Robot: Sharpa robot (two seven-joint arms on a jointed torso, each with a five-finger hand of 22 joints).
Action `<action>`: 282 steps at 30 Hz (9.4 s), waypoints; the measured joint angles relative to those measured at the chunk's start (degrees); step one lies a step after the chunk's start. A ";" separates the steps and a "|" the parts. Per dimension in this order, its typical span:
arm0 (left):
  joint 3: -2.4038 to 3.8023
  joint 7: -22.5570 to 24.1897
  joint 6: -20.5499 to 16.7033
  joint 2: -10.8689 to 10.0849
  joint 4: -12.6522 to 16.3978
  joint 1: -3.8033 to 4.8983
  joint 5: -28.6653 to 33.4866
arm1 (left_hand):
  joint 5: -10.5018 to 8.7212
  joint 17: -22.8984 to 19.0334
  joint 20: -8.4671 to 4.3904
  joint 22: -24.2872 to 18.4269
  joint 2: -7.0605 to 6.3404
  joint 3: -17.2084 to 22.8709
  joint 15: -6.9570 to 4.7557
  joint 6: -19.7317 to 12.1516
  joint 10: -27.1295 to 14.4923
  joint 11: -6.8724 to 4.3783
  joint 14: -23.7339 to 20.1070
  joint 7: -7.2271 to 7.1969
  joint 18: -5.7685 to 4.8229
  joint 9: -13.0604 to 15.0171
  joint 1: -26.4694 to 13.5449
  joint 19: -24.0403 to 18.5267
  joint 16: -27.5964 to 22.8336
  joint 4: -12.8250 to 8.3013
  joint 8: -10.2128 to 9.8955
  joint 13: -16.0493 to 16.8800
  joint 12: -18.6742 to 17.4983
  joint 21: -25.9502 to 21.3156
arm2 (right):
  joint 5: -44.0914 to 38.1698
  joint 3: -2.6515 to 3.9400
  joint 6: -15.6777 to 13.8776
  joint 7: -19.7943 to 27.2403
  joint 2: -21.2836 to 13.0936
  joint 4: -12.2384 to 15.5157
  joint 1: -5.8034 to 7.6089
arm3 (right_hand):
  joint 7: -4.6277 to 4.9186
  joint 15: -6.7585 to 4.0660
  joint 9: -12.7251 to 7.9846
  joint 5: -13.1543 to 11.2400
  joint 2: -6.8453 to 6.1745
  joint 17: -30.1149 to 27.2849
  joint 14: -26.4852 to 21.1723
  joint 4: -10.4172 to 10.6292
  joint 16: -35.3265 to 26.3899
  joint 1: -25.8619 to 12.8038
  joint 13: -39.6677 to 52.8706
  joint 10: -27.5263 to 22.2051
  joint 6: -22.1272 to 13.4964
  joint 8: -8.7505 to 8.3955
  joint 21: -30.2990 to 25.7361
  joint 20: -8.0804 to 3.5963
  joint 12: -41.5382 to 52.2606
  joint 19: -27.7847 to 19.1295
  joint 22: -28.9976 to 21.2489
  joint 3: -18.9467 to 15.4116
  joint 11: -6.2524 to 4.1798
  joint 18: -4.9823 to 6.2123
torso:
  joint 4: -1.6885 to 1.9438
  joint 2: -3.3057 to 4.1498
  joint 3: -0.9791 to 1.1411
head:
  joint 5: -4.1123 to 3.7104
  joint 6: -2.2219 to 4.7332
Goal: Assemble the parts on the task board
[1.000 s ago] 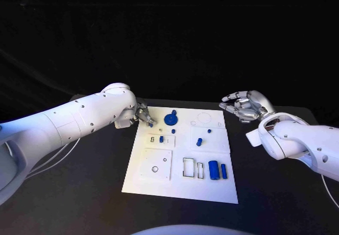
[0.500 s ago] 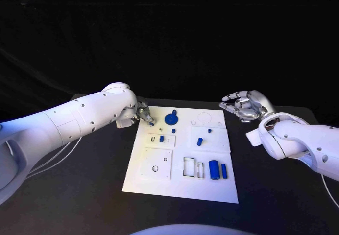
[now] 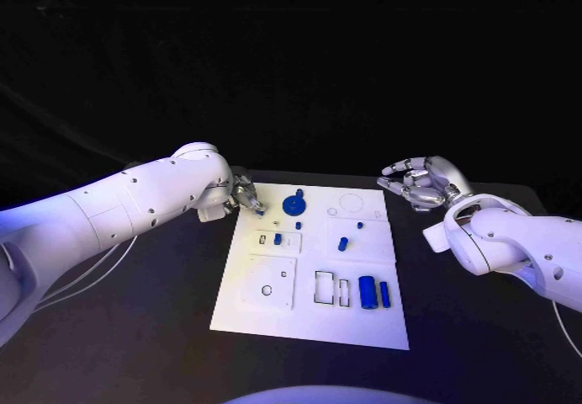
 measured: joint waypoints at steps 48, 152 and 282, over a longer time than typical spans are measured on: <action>-0.20 2.24 -7.93 -11.91 19.95 -5.20 0.86 | 1.01 0.00 -0.21 2.89 -3.28 6.87 0.00 1.99 3.33 -0.43 0.00 -0.11 0.00 -1.27 -5.09 0.64 0.46 -3.71 0.37 4.12 2.39 1.76 | 0.01 -0.08 0.23 -0.03 -0.27 -0.11 -0.55 | 0.00 0.00 -0.04 0.56 0.00 -0.01 0.00 0.15 -0.22 0.00 0.00 0.00 0.00 0.22 0.00 0.00 0.00 0.00 0.02 -0.15 0.00 0.00 | 0.30 -0.25 0.04 | 0.52 -0.36; -0.10 -0.57 -3.80 -8.33 17.05 -5.15 -5.85 | 3.82 0.00 -0.42 4.26 -4.43 -1.90 -0.83 6.27 5.88 -1.34 0.00 -2.72 -0.01 -6.61 -14.86 1.25 1.18 -6.38 1.95 7.77 4.23 2.64 | 0.01 -0.09 0.22 0.00 -0.62 -0.06 -0.55 | 0.00 0.00 -0.08 0.91 0.24 0.01 0.00 0.79 -0.22 -0.24 -0.18 0.00 0.00 0.22 -0.34 -0.21 0.00 -0.21 0.02 -0.79 0.00 -0.01 | 0.34 -0.31 0.02 | 0.19 -0.75; -1.30 30.64 -21.74 2.22 5.87 -7.52 -28.59 | -0.85 -23.28 4.70 -7.45 -8.11 -3.50 4.71 1.72 -19.09 5.63 -4.91 4.15 1.74 -26.64 9.96 -6.33 -11.69 -12.18 -15.27 -46.08 -41.54 -4.68 | 0.84 -0.11 -0.76 1.71 0.33 -0.55 -0.89 | 0.10 0.20 -0.02 5.44 1.95 -4.56 0.20 3.63 -4.22 1.53 -12.60 -10.04 -1.75 2.22 -8.88 0.00 -7.70 -5.33 -5.29 -3.63 0.21 1.78 | 0.38 -0.29 0.08 | -1.63 -0.09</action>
